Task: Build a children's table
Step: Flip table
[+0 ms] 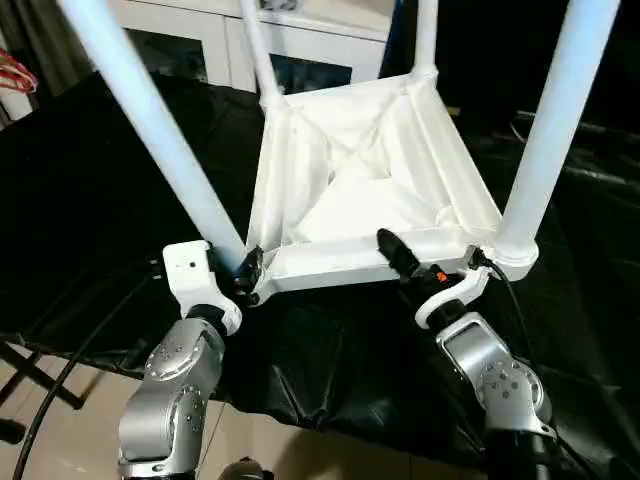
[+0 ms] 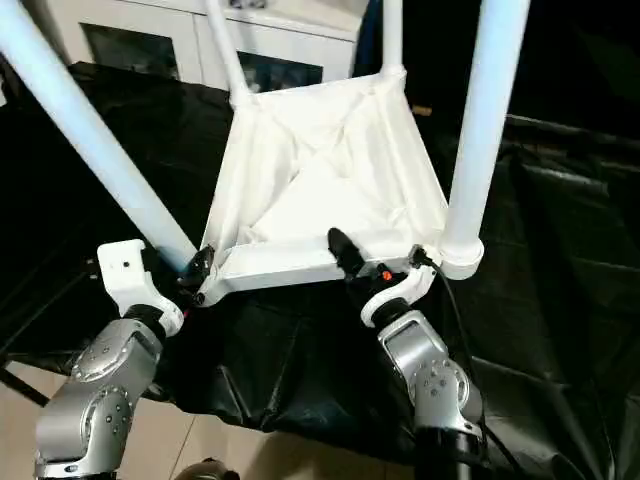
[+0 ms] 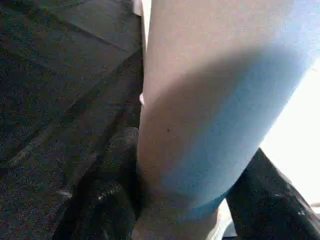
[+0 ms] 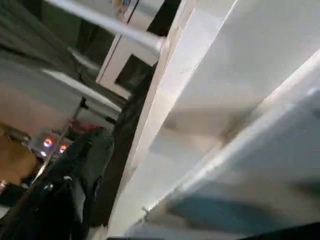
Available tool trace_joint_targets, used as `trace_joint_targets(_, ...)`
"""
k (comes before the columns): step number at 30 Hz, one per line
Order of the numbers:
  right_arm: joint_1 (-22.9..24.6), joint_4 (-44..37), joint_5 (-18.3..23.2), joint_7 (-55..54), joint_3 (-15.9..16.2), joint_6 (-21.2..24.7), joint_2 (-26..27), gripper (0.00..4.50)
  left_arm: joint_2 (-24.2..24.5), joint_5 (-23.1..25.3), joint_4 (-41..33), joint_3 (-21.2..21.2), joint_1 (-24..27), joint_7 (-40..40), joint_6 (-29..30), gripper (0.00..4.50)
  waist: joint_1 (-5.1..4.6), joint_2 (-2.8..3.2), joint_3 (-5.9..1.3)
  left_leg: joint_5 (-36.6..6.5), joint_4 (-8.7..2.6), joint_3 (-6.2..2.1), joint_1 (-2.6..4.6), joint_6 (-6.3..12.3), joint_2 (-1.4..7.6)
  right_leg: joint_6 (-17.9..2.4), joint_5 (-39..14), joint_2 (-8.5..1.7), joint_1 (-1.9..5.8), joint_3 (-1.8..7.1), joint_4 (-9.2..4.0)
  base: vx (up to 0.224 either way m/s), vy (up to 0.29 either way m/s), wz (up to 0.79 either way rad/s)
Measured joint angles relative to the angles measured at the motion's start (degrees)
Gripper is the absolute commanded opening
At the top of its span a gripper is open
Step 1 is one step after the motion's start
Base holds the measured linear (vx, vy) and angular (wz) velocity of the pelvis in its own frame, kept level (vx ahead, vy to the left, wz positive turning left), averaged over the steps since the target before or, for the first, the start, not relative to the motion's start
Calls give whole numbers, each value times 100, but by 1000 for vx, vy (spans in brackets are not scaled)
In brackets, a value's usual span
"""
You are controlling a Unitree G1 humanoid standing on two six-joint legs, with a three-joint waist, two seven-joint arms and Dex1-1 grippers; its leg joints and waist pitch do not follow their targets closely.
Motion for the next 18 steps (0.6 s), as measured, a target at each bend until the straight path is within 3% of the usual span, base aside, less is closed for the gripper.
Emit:
trace_joint_targets(5, -135, 163, 354, -79, -176, -7, 77, 391, 72, 26, -223, -50, 15, -3, 56, 221, 4, 19, 12, 13, 0, 0, -4, 19, 3, -9, -6, 0, -11, -5, 16, 0, 0, 0)
trace_joint_targets(18, -286, 449, 491, -135, -377, -34, 178, 278, 139, 25, -255, -48, 17, -10, 57, 220, 36, 21, 13, 12, 0, -1, -9, -14, 4, -10, -6, 0, -20, -7, 27, 0, 0, 0)
